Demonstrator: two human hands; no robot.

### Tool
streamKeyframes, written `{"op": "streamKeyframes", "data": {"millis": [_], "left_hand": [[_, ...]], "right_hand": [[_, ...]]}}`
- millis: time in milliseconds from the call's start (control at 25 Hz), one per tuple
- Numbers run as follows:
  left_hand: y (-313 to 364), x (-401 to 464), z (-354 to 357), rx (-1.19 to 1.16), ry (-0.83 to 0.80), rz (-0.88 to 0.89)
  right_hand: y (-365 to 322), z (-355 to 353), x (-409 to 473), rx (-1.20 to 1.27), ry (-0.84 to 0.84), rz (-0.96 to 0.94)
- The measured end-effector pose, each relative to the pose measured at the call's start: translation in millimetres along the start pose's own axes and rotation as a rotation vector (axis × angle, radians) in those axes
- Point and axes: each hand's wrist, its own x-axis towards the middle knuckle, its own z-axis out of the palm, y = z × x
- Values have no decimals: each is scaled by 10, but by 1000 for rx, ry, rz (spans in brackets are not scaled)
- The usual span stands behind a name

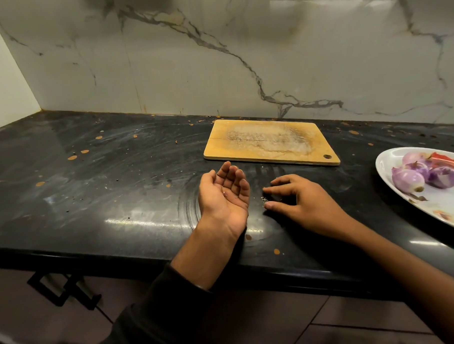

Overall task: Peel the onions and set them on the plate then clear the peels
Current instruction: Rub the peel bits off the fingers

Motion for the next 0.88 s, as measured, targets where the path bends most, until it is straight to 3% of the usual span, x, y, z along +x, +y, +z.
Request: {"op": "streamKeyframes", "data": {"millis": [400,680,760,880], "left_hand": [[-5,-12,9,5,-19,-14],[0,-34,-1,11,-25,-18],[-1,-26,-4,8,-31,-1],[-11,-17,-1,-13,-56,23]], "right_hand": [[-82,41,152,253,110,131],[-166,102,149,-77,93,92],[-161,66,149,41,69,129],[-258,-38,119,433,139,157]]}}
